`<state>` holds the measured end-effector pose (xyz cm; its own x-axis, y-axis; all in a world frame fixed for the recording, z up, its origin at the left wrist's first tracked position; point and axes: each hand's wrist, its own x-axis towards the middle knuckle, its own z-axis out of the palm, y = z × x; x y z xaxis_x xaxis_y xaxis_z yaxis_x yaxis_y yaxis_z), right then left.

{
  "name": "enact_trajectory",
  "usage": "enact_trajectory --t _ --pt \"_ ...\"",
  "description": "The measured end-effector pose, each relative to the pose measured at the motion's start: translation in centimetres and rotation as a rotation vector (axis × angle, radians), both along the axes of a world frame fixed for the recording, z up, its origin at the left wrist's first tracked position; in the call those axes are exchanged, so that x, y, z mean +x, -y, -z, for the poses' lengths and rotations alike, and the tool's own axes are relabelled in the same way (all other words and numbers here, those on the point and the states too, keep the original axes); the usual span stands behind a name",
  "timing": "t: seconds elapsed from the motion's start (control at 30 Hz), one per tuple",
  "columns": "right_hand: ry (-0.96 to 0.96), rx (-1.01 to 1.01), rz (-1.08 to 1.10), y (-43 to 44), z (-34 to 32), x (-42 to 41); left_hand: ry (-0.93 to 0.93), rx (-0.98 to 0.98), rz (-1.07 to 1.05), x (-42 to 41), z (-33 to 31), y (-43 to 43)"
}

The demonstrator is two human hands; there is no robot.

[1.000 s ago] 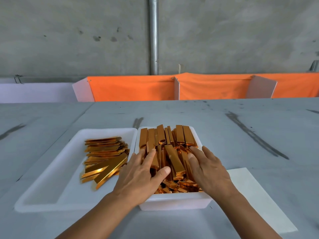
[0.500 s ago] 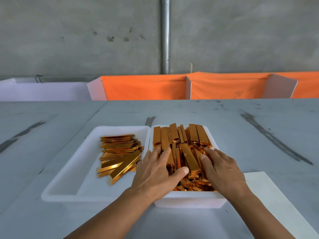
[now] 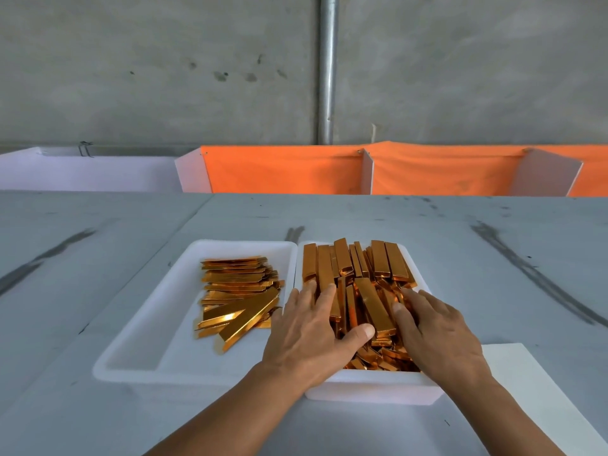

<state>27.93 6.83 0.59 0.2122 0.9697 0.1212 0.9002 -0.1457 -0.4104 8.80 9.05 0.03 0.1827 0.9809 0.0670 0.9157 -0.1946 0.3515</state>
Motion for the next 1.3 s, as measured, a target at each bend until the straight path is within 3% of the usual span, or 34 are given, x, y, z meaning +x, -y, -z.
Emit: enact_trajectory --t 0.27,0.43,0.63,1.0,1.3 --pt "-0.025 0.048 -0.027 0.4 -0.8 0.5 0.12 -0.212 0.142 -2.8 -1.9 -0.2" --pt "-0.022 0.157 -0.179 1.4 -1.7 -1.0 -0.028 -0.15 0.193 -3.5 -1.9 -0.1" --pt "0.054 0.087 -0.261 1.5 -0.6 -1.6 -0.064 -0.059 0.194 -3.3 -1.7 0.4" --pt "0.039 0.223 -0.171 1.6 -0.8 -2.4 0.133 0.02 0.181 -3.4 -2.0 1.1" --pt "0.073 0.452 -0.144 2.6 -1.9 -4.2 0.125 0.021 0.197 -3.0 -2.0 1.4"
